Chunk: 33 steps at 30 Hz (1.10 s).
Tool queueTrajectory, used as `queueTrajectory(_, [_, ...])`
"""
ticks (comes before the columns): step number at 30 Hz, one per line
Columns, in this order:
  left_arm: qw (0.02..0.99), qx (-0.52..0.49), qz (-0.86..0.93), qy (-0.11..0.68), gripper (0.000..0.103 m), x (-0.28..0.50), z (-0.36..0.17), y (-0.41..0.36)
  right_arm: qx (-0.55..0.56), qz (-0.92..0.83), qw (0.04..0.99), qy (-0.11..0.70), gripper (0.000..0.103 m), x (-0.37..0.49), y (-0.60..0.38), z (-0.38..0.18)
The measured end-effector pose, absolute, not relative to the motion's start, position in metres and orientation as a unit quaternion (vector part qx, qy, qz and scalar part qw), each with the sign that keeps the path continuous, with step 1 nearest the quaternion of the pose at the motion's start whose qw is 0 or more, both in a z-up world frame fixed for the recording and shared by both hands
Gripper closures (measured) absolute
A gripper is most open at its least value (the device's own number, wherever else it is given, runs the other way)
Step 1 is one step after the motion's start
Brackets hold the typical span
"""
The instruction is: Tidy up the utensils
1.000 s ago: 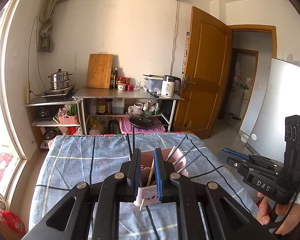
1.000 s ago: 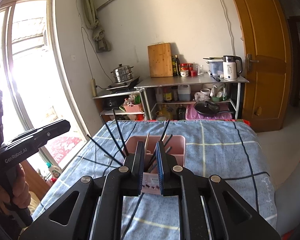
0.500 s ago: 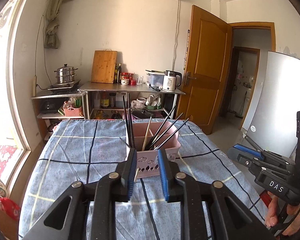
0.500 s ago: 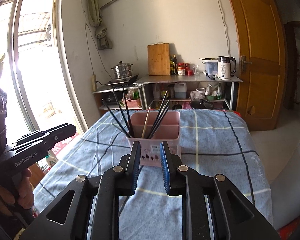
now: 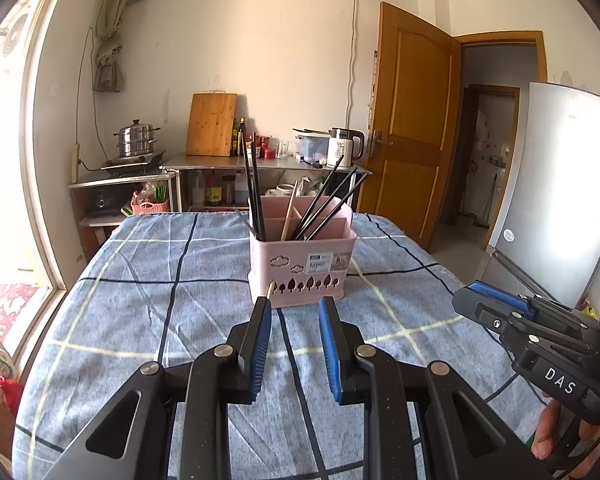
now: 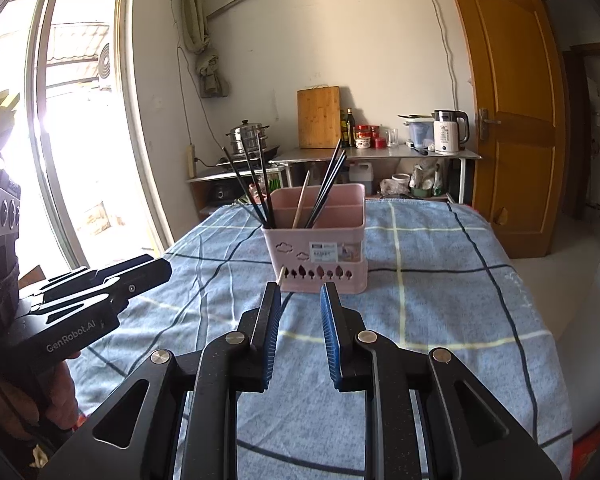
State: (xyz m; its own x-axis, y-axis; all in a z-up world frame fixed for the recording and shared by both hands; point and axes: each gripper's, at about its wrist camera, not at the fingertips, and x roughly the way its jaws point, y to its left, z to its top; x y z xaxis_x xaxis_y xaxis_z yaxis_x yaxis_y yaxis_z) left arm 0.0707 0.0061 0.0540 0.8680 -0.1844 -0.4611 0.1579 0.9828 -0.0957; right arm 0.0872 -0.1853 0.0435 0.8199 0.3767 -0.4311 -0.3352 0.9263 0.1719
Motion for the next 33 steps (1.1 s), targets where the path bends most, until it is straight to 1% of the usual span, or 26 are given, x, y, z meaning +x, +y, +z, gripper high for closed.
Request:
queueTrajectory(4, [0.969, -0.023, -0.081, 0.231, 0.079, 0.061, 0.041, 0.005, 0.041, 0.181, 0.954, 0.237, 0.082, 0.077, -0.185, 0.029])
queueTrajectory(11, [0.965, -0.034, -0.074, 0.25, 0.079, 0.057, 0.02, 0.012, 0.032, 0.168, 0.955, 0.241, 0.082, 0.07, -0.189, 0.014])
queueTrajectory(33, [0.964, -0.034, -0.078, 0.252, 0.079, 0.056, 0.017, 0.012, 0.028, 0.159, 0.957, 0.241, 0.082, 0.066, -0.192, 0.015])
